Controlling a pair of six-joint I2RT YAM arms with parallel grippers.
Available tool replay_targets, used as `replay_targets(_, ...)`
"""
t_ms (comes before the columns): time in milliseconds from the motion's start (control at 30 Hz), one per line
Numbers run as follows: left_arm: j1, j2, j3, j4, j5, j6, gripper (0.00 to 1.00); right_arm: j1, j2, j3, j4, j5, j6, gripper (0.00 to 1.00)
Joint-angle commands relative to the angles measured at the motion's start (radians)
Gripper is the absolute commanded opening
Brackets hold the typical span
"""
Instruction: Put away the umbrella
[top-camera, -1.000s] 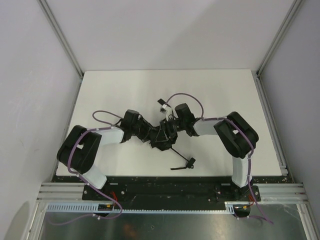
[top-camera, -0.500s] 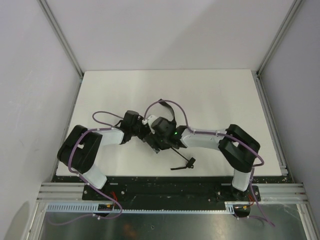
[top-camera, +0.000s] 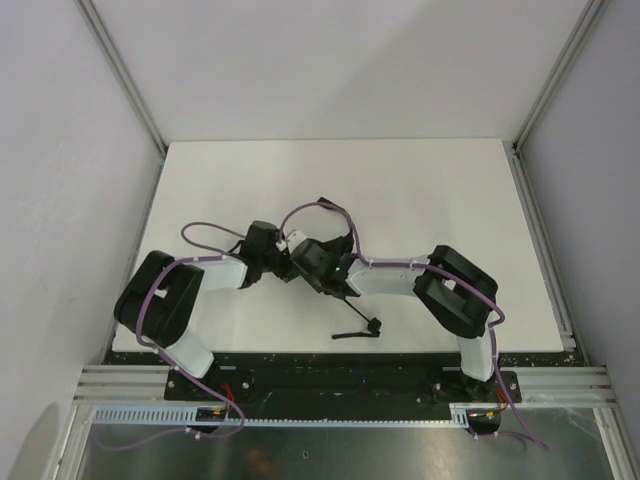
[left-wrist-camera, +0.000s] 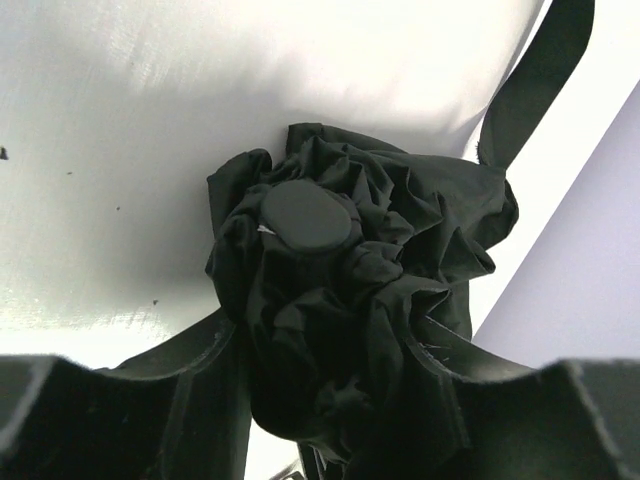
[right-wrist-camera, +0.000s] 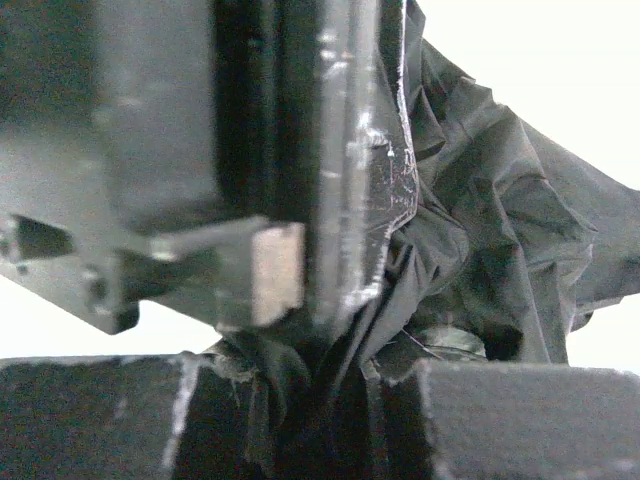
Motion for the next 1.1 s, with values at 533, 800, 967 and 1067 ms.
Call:
replay_targets(533,-0.037,0.032,-0.041,-0.092,-0.011,0.071,0.96,-0.340,0.014,-0.214,0.351,-1.122,0.247,0.00)
replay_targets(800,-0.044,0.050,-0.052,-0.047,-0.049,0.056,0.43,-0.347,0.012,-0.235,0.407,-1.266,0.235,0.00)
replay_targets(967,-0.045,0.016,-0.061,-0.046,-0.063,0.057,0.14,-0.348,-0.046,-0.233,0.315,-1.165,0.195,0.08)
replay_targets(1067,-0.045,0.011,-0.065,-0.046,-0.052,0.045,0.03,-0.344,-0.101,-0.208,0.214,-1.006,0.194,0.34)
